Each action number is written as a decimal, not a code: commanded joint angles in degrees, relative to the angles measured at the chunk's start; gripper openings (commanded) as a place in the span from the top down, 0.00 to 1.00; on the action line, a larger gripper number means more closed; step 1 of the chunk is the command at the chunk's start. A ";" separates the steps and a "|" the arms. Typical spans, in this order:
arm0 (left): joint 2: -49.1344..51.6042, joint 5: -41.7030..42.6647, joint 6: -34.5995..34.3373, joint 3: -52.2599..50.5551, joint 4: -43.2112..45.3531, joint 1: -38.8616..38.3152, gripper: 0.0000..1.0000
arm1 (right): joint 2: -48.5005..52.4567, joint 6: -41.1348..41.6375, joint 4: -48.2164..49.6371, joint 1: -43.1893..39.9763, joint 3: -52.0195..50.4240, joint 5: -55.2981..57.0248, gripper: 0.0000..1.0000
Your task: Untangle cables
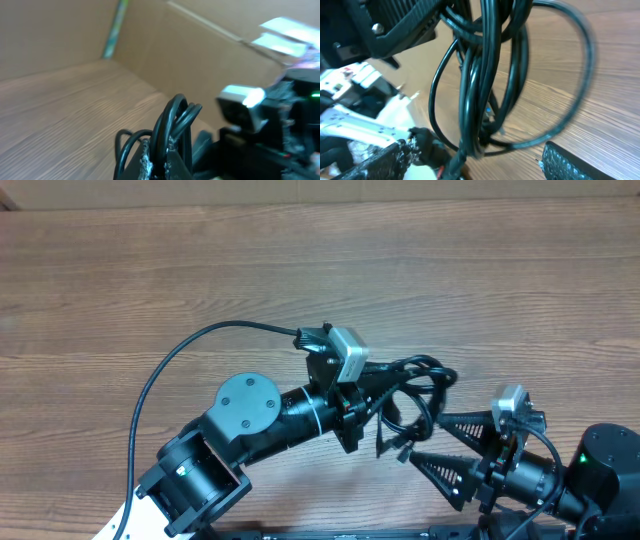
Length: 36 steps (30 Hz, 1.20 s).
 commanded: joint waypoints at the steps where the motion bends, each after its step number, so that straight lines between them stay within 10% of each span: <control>1: -0.57 -5.22 4.07 1.27 -3.04 -0.37 0.96 | -0.09 -0.37 -0.48 -0.42 0.83 6.32 0.18; 15: -0.02 2.82 5.90 1.27 -7.67 -0.39 0.96 | -0.09 0.37 4.22 -0.42 0.83 -4.20 0.19; 36: 6.93 17.73 -3.34 1.25 13.40 -0.35 0.96 | -0.09 -0.13 3.74 -0.42 0.83 -5.57 0.20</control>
